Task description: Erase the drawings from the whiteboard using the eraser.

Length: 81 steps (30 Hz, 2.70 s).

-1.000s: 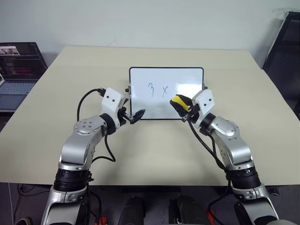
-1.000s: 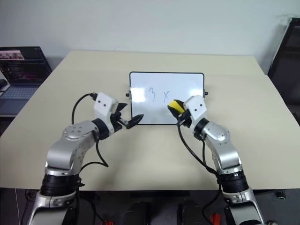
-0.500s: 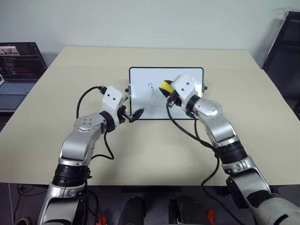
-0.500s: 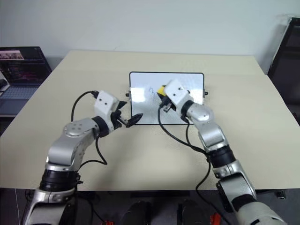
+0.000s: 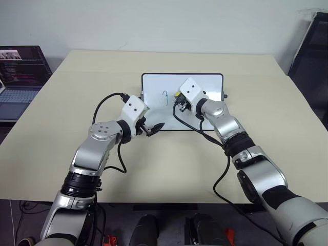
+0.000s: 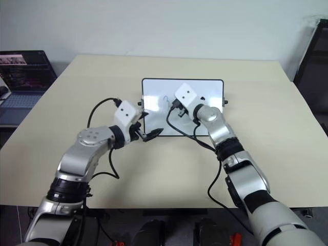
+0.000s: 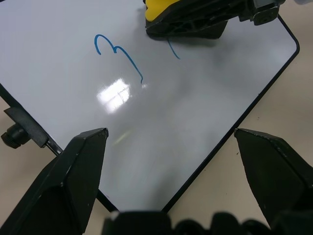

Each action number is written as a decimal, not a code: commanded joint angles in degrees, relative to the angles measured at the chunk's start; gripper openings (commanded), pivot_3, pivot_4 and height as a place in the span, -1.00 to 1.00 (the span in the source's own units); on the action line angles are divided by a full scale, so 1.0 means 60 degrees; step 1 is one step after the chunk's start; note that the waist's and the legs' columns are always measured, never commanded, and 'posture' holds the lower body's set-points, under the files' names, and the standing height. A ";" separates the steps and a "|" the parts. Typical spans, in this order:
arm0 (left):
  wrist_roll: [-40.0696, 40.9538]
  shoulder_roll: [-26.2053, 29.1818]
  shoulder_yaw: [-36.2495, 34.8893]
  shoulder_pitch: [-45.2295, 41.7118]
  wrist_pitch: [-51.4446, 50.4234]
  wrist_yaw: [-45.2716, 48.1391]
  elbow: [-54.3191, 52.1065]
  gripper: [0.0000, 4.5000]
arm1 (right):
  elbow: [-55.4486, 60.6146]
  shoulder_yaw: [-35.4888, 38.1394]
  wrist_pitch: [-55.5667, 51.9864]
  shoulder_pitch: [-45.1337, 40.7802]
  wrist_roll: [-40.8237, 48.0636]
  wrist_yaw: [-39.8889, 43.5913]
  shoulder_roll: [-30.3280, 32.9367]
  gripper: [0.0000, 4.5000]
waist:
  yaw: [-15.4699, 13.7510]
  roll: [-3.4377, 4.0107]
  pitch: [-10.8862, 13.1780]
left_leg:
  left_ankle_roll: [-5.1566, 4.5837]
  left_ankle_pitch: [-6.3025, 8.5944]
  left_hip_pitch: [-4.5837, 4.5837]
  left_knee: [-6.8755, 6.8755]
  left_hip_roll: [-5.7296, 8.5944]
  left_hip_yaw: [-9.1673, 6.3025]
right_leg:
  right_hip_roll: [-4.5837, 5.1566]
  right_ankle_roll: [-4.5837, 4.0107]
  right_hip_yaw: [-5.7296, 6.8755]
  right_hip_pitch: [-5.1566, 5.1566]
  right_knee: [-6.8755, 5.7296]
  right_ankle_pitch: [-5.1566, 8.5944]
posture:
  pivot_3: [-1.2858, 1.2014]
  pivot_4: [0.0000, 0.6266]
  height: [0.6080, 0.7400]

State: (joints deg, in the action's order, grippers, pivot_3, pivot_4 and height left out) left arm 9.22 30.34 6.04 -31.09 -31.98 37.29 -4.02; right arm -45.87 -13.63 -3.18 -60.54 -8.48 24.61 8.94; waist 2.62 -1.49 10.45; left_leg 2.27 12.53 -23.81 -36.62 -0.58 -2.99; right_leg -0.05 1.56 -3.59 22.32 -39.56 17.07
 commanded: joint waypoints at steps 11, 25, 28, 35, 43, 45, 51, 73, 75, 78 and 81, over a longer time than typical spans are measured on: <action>0.0144 -0.0089 0.0011 -0.0220 -0.0704 -0.0020 -0.1265 1.00 | 0.0322 -0.0301 -0.0283 0.0090 -0.0572 0.0353 0.0227 -0.51 | 0.0057 0.0000 0.0000 | -0.0001 -0.0001 0.0022 -0.0038 0.0003 -0.0006 | -0.0002 0.0001 0.0000 -0.0008 -0.0068 0.0000 | 0.03 -0.52 1.00; 0.0238 -0.0150 0.0184 -0.0097 -0.0914 0.0018 -0.1524 1.00 | -0.0998 -0.0143 -0.0172 -0.0714 -0.0484 0.0371 -0.0022 -0.52 | 0.0106 0.0001 0.0000 | -0.0001 -0.0004 0.0028 -0.0027 0.0002 0.0004 | -0.0004 -0.0001 -0.0011 -0.0008 -0.0064 -0.0001 | 0.03 -0.52 1.00; 0.0243 -0.0159 0.0208 -0.0106 -0.0878 0.0041 -0.1478 1.00 | -0.0633 -0.0242 -0.0597 -0.0379 -0.0512 0.0870 0.0030 -0.52 | 0.0106 0.0001 0.0000 | -0.0001 -0.0004 0.0030 -0.0028 0.0002 0.0002 | -0.0005 0.0000 -0.0008 -0.0010 -0.0065 -0.0001 | 0.03 -0.52 1.00; 0.0224 -0.0176 0.0211 -0.0075 -0.0723 0.0106 -0.1307 1.00 | 0.0179 -0.0213 -0.1135 0.0127 -0.0638 0.1148 0.0311 -0.52 | 0.0106 0.0001 0.0000 | -0.0002 -0.0004 0.0039 -0.0035 0.0003 0.0001 | -0.0005 0.0000 -0.0007 -0.0020 -0.0069 -0.0001 | 0.03 -0.52 1.00; 0.0184 -0.0247 0.0235 0.0034 -0.0608 0.0142 -0.1254 1.00 | 0.1279 -0.0248 -0.1662 0.0767 -0.0701 0.1280 0.0358 -0.52 | 0.0103 0.0000 -0.0001 | -0.0002 -0.0004 0.0046 -0.0038 0.0002 0.0003 | -0.0005 0.0001 -0.0010 -0.0027 -0.0069 -0.0001 | 0.03 -0.52 1.00; 0.0182 -0.0273 0.0243 0.0032 -0.0620 0.0141 -0.1266 1.00 | 0.1126 -0.0126 -0.1446 0.0580 -0.0762 0.0842 0.0333 -0.52 | 0.0105 0.0000 -0.0001 | -0.0002 -0.0005 0.0051 -0.0038 0.0000 0.0005 | -0.0006 0.0001 -0.0011 -0.0028 -0.0069 -0.0001 | 0.03 -0.52 1.00; 0.0193 -0.0334 0.0280 0.0039 -0.0679 0.0128 -0.1326 1.00 | 0.0380 -0.0030 -0.0794 -0.0132 -0.0748 0.0079 0.0159 -0.52 | 0.0108 0.0000 0.0000 | -0.0003 -0.0006 0.0053 -0.0041 0.0001 0.0013 | -0.0008 0.0002 -0.0018 -0.0029 -0.0068 -0.0001 | 0.03 -0.52 1.00; 0.0236 -0.0362 0.0252 0.0178 -0.0926 -0.0015 -0.1600 1.00 | -0.0370 -0.0285 -0.1199 -0.0228 -0.0425 0.1896 -0.0109 -0.52 | 0.0125 0.0001 0.0000 | -0.0003 -0.0005 0.0059 -0.0022 -0.0001 0.0014 | -0.0008 0.0001 -0.0020 -0.0030 -0.0067 -0.0001 | 0.03 -0.52 1.00; 0.0234 -0.0335 0.0242 0.0206 -0.0836 0.0013 -0.1519 1.00 | 0.0054 -0.0208 -0.1375 -0.0055 -0.0405 0.1991 -0.0040 -0.52 | 0.0124 0.0001 0.0000 | -0.0003 -0.0005 0.0061 -0.0025 0.0000 0.0013 | -0.0008 0.0001 -0.0021 -0.0032 -0.0067 -0.0001 | 0.03 -0.52 1.00; 0.0150 -0.0345 0.0032 0.0278 -0.0663 -0.0208 -0.1369 1.00 | 0.1404 0.0103 -0.1501 0.0527 -0.0089 0.2106 0.0191 -0.52 | 0.0112 0.0001 0.0000 | -0.0003 -0.0005 0.0061 -0.0026 0.0000 0.0012 | -0.0008 0.0002 -0.0020 -0.0032 -0.0067 -0.0001 | 0.03 -0.52 1.00; 0.0080 -0.0343 -0.0250 0.0467 -0.0652 -0.0557 -0.1342 1.00 | 0.3413 0.0598 -0.1910 0.1378 0.0499 0.2211 0.0465 -0.52 | 0.0090 0.0003 0.0002 | -0.0002 -0.0004 0.0046 -0.0019 0.0002 0.0006 | -0.0004 0.0002 -0.0022 -0.0023 -0.0060 0.0000 | 0.03 -0.52 1.00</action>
State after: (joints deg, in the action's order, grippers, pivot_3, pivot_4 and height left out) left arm 10.04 28.16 6.64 -28.59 -36.89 35.34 -11.17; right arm -32.77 -12.55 -13.79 -52.57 -7.89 37.32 10.77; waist 3.16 -1.47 10.46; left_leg 2.26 12.51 -23.64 -36.73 -0.57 -2.98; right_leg -0.06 1.58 -3.72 22.27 -39.89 17.07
